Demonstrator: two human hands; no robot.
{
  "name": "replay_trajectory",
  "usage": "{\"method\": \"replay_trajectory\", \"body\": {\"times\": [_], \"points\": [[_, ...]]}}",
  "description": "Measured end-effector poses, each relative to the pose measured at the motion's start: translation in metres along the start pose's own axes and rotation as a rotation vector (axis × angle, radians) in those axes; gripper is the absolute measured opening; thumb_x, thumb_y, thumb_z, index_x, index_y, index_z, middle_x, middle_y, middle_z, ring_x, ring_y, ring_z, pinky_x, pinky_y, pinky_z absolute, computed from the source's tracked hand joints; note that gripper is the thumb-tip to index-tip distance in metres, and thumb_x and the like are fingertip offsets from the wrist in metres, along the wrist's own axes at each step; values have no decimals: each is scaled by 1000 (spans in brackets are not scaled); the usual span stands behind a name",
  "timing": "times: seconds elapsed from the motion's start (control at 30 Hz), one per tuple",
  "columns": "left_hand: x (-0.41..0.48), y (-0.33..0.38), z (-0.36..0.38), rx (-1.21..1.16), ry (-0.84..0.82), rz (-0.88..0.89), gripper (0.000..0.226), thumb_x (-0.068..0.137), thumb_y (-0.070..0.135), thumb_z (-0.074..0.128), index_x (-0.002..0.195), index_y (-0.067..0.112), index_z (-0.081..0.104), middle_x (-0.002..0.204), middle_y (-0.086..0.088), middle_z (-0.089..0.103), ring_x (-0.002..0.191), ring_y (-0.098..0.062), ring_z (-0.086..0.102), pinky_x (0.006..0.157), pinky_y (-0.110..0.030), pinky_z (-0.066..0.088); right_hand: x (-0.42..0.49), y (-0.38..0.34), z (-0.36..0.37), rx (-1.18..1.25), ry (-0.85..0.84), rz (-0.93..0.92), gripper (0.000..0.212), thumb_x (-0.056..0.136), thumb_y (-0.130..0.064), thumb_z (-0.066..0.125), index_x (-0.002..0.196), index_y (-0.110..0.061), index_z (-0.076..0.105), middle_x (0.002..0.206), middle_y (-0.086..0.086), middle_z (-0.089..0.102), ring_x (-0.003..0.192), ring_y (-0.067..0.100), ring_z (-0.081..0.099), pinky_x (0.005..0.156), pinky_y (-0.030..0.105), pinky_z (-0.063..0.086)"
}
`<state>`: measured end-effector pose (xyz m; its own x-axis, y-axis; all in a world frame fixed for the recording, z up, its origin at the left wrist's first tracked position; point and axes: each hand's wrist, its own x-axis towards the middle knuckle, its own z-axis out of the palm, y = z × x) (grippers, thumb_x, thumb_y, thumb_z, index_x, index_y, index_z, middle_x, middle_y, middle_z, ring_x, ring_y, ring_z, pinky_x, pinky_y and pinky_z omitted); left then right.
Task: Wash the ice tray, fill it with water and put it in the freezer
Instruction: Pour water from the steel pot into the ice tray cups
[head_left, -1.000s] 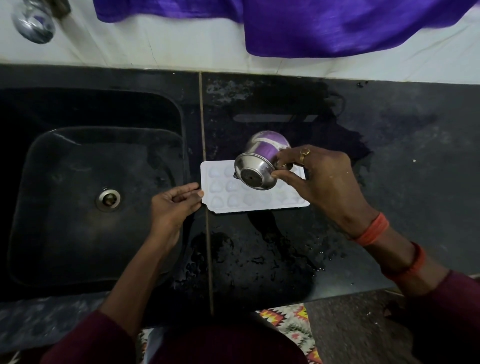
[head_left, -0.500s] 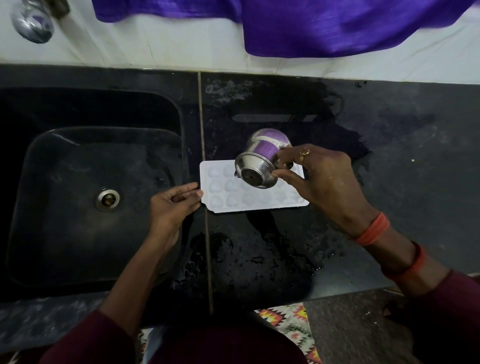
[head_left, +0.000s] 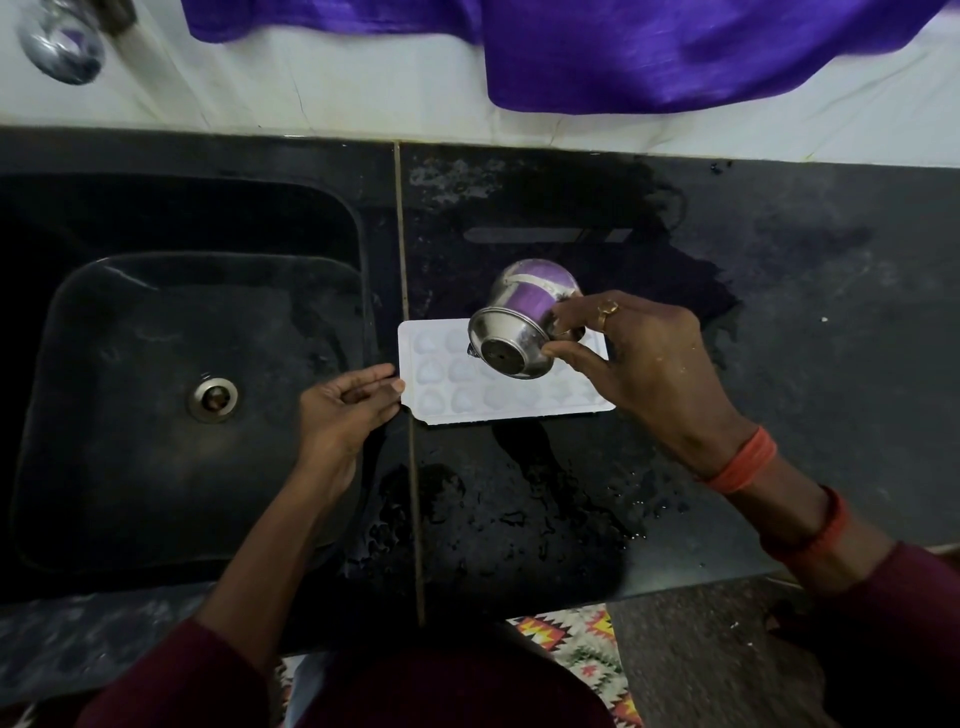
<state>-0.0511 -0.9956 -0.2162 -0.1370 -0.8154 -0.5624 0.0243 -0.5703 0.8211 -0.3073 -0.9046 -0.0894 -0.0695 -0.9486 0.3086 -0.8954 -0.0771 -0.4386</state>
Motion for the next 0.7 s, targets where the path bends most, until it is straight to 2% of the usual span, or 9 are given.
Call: {"method": "replay_trajectory", "body": {"times": [0.4, 0.53, 0.7], "points": [[0, 0, 0, 11, 3, 7, 28, 82, 3, 79, 109, 1, 73, 91, -7, 78, 79, -9, 75, 71, -18, 59, 1, -1, -2, 2, -4, 20, 16, 85, -28, 80, 91, -15, 75, 93, -2, 75, 84, 15, 73, 71, 33, 59], [0, 0, 0, 15, 3, 5, 29, 82, 3, 79, 110, 2, 73, 94, -9, 77, 80, -9, 74, 71, -18, 59, 2, -3, -5, 32, 10, 43, 17, 83, -28, 81, 90, -13, 75, 92, -2, 75, 80, 15, 71, 68, 27, 54], [0, 0, 0, 14, 5, -1, 27, 83, 3, 79, 109, 3, 74, 89, -4, 78, 80, -8, 74, 71, -17, 59, 2, -5, -10, 50, -3, 86, 18, 83, -29, 83, 93, -16, 77, 90, -6, 74, 78, 3, 66, 77, 11, 50]]}}
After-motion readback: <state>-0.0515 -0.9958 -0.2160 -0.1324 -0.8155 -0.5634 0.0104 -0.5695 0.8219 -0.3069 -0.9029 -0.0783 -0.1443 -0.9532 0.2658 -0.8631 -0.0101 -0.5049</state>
